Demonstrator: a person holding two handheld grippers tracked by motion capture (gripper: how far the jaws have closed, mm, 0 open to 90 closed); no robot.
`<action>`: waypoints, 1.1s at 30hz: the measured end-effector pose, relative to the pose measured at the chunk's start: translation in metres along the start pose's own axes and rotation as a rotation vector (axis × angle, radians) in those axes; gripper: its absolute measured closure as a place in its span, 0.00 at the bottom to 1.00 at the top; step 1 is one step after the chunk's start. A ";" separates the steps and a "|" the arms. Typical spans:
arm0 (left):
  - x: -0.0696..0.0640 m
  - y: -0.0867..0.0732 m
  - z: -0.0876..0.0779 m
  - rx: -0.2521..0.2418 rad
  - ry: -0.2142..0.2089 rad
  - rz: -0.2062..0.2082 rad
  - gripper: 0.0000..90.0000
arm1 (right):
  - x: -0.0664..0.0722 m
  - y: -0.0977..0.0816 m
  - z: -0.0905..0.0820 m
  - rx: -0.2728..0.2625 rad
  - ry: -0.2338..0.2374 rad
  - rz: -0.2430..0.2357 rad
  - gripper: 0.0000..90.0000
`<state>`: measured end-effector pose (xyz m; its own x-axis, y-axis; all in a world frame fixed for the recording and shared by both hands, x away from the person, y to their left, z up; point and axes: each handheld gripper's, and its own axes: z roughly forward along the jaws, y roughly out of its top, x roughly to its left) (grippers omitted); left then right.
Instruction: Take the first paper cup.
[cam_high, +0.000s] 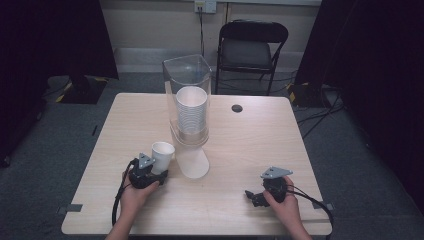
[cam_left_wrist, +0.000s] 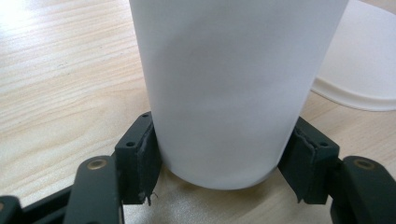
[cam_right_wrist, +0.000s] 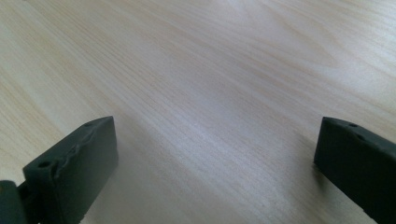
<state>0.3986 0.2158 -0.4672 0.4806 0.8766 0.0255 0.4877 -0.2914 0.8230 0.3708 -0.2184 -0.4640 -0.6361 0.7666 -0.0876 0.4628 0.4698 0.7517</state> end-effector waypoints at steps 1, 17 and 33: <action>0.000 0.000 0.000 0.000 0.000 0.000 0.40 | 0.000 0.000 0.000 0.000 0.000 0.000 0.00; -0.003 -0.003 -0.005 0.003 -0.032 0.038 0.40 | 0.000 0.000 0.000 0.000 0.000 0.001 0.00; -0.012 -0.005 -0.019 -0.057 -0.110 0.067 0.40 | -0.005 0.009 -0.008 -0.083 0.112 0.058 0.26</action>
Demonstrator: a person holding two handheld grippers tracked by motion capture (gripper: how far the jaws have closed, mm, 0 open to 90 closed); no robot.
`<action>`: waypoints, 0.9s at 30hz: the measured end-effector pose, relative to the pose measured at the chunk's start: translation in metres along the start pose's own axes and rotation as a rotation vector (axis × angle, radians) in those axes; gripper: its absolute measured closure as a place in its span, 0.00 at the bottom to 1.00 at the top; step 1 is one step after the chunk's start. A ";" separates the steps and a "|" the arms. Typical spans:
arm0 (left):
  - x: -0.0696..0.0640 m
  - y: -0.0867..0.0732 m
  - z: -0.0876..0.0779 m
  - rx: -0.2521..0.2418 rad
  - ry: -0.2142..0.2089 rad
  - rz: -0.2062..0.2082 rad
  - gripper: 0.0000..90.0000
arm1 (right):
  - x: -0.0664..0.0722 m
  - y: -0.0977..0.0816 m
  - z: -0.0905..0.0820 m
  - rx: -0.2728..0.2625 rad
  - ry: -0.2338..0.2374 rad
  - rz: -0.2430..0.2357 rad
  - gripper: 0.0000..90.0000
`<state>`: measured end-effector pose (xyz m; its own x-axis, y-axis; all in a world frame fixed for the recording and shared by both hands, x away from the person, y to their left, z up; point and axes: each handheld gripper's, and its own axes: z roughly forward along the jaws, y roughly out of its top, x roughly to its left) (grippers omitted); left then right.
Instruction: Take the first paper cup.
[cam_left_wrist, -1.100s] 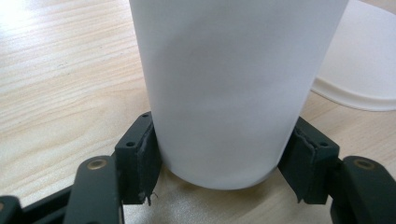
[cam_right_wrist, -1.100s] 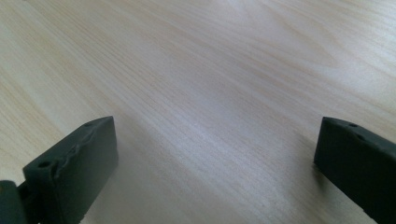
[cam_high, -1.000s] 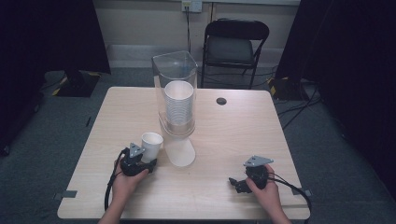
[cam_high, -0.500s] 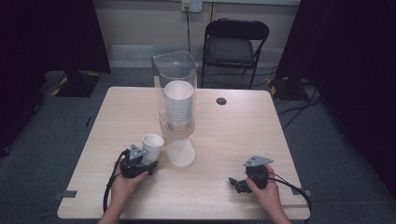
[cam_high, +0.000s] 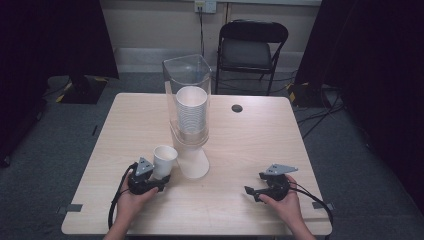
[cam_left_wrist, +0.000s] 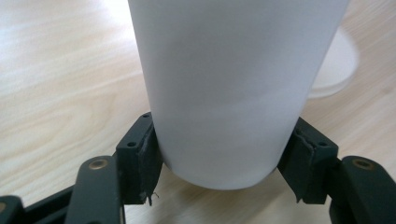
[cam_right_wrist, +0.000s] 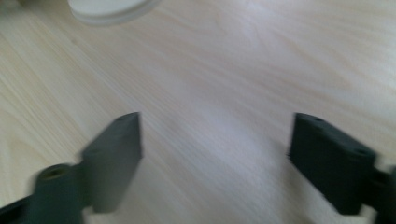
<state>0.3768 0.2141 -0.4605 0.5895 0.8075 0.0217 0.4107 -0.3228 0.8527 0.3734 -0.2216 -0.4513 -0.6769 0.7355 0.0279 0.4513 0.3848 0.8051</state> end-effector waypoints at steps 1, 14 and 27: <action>-0.005 0.001 -0.002 -0.004 -0.020 0.014 0.40 | 0.002 0.006 -0.001 -0.019 -0.001 -0.002 0.21; -0.056 0.017 0.015 0.000 -0.185 0.146 0.40 | 0.012 0.053 -0.012 -0.086 0.045 -0.009 0.32; -0.093 0.035 0.040 0.003 -0.256 0.225 0.40 | 0.029 0.092 -0.011 -0.097 0.164 0.018 0.45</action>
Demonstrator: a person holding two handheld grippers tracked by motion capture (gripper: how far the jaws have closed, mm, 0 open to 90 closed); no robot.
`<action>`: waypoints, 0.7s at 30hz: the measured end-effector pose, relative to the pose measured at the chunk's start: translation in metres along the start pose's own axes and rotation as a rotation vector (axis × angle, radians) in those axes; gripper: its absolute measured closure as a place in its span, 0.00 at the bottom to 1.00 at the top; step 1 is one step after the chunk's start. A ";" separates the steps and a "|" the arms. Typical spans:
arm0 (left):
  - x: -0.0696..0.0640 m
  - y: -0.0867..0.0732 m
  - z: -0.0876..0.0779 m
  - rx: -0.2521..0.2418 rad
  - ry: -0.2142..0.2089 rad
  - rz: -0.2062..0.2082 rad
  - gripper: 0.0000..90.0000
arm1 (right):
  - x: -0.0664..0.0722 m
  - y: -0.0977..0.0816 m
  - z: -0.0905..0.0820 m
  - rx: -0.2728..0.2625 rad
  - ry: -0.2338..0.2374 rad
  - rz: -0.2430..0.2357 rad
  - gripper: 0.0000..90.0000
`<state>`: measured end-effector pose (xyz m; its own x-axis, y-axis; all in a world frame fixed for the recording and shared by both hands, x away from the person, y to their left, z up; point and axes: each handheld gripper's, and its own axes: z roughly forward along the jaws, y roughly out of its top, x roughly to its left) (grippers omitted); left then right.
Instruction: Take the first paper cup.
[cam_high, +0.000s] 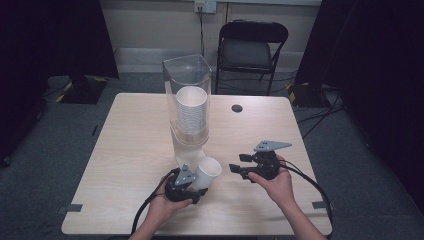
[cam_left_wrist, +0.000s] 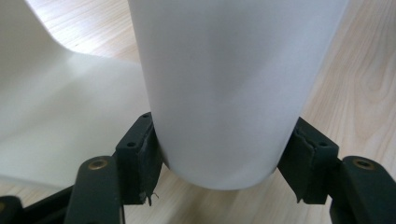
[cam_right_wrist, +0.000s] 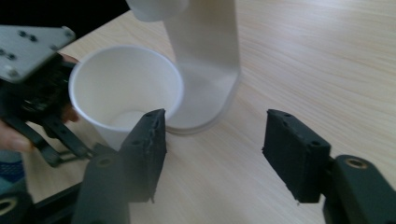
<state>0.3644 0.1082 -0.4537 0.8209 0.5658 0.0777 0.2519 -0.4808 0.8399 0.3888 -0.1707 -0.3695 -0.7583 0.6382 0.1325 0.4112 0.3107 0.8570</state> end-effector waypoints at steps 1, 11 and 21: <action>-0.001 0.001 0.001 0.004 -0.001 0.007 0.40 | 0.001 0.002 0.002 0.006 0.010 0.008 0.45; -0.011 0.007 0.009 -0.031 -0.013 0.044 0.40 | 0.009 0.006 0.027 0.135 0.065 0.058 0.73; -0.012 0.005 0.012 0.017 0.005 0.023 0.33 | -0.002 0.017 0.017 0.141 0.077 0.149 0.97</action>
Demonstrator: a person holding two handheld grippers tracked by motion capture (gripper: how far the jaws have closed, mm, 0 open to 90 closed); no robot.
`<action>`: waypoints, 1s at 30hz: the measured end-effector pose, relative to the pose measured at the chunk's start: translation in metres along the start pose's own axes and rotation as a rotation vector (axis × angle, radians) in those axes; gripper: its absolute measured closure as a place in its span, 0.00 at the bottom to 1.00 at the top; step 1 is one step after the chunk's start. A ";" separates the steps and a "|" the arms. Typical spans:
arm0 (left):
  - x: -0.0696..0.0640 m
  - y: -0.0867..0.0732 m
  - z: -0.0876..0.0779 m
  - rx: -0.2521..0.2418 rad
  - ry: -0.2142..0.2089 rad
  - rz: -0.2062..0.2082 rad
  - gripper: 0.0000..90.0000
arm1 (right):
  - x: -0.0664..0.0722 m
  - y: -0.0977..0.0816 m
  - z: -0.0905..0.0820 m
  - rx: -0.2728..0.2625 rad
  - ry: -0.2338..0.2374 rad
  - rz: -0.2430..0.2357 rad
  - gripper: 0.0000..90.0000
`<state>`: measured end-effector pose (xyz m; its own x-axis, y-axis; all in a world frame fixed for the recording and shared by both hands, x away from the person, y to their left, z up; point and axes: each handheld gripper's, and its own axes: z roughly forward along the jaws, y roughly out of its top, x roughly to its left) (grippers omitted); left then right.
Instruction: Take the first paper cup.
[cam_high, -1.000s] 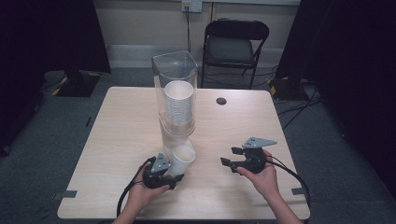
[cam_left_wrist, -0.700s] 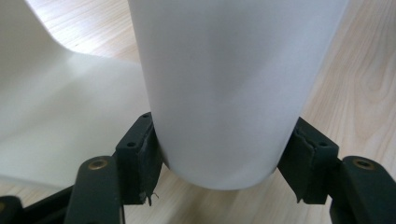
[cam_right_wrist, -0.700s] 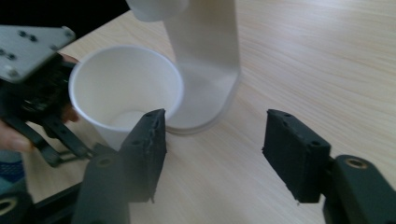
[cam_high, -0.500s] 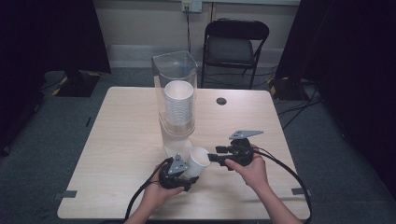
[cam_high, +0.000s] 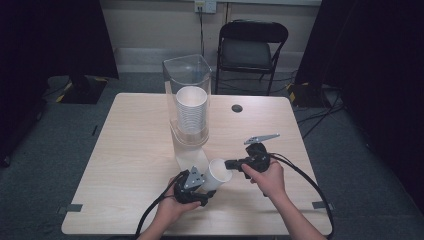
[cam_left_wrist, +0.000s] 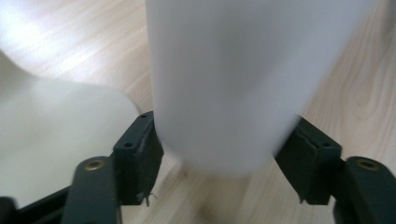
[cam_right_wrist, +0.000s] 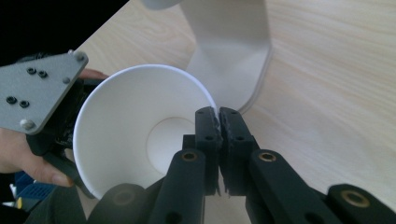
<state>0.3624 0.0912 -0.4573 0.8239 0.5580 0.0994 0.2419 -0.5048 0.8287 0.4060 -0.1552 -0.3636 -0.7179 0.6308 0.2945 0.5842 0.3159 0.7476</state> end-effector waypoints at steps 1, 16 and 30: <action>0.001 -0.001 0.000 0.019 0.009 -0.020 0.28 | -0.003 0.002 -0.003 -0.006 -0.010 0.007 0.97; 0.025 -0.020 -0.022 0.062 0.058 -0.112 0.24 | -0.044 0.002 -0.019 -0.017 -0.169 0.128 0.93; 0.033 -0.021 -0.029 0.048 0.077 -0.119 0.24 | -0.052 -0.016 -0.045 -0.230 -0.313 -0.010 0.28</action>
<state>0.3693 0.1392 -0.4551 0.7470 0.6633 0.0455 0.3611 -0.4622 0.8099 0.4171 -0.2256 -0.3640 -0.5522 0.8255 0.1169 0.4518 0.1785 0.8741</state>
